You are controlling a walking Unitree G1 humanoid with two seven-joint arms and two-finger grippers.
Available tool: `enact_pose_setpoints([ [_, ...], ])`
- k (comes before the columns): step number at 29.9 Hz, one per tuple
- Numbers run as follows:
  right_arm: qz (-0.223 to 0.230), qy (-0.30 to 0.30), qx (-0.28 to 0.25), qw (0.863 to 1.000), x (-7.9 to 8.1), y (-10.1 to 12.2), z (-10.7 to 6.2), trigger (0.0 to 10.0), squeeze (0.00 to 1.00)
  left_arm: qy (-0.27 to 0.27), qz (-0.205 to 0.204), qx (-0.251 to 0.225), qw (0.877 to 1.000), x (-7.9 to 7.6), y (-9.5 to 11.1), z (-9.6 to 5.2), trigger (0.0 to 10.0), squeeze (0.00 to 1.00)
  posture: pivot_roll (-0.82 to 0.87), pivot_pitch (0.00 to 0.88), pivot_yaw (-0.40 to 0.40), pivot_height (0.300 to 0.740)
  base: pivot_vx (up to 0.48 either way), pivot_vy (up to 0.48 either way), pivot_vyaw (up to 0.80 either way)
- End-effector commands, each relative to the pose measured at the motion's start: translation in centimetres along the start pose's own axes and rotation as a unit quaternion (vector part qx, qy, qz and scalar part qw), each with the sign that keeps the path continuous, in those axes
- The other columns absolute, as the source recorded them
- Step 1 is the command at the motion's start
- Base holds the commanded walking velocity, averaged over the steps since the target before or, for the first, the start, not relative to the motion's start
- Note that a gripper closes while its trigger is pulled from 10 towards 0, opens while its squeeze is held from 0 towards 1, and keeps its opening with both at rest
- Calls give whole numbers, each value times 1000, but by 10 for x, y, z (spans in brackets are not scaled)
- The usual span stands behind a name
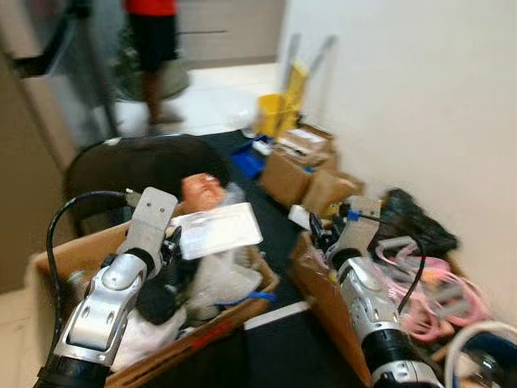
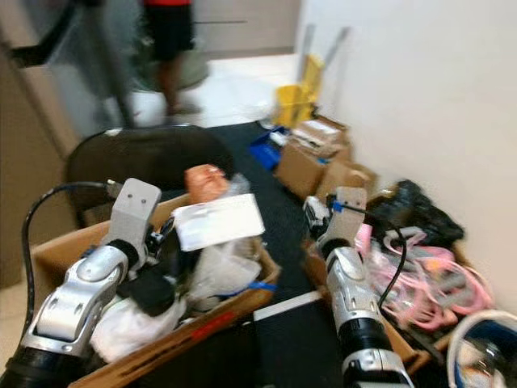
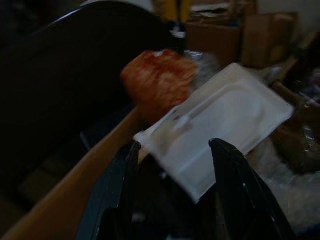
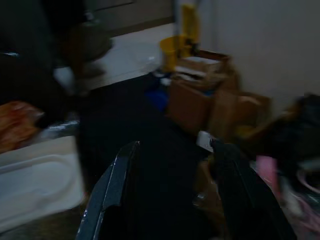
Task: Picking trash to rubbish bin
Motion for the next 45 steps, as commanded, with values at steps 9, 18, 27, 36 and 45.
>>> enact_pose_setpoints([
  [9,6,-46,21,999,-17,-3,-9,10000,0,35,2,-5,999,20,0,6,10000,0,66,81,-32,740,0,0,-800],
  [18,15,-57,33,998,-18,-8,-10,10000,0,57,-41,0,998,21,1,8,10000,0,74,80,-32,740,0,0,-800],
  [27,24,-59,42,997,-12,-15,-13,10000,0,56,-30,-13,998,18,7,9,10000,0,87,78,-25,740,0,0,-800],
  [36,25,-73,55,995,-17,-21,-17,10000,0,59,-30,-11,998,20,6,11,10000,0,76,81,-7,740,0,0,-800],
  [45,21,-75,58,995,-20,-22,-22,10000,0,50,-34,-13,998,15,6,13,10000,0,54,81,4,740,0,0,-800],
])
Point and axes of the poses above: a point about 5 cm out from each wrist's last joint towards the gripper, its own z axis pointing out of the wrist towards the gripper, its own y axis along the axis of the wrist's last joint, x = y × z, the point moved 6 cm from there along z, pointing out of the wrist towards the gripper, and after that the axes turned 10 degrees about z, right-handed, at the moved point
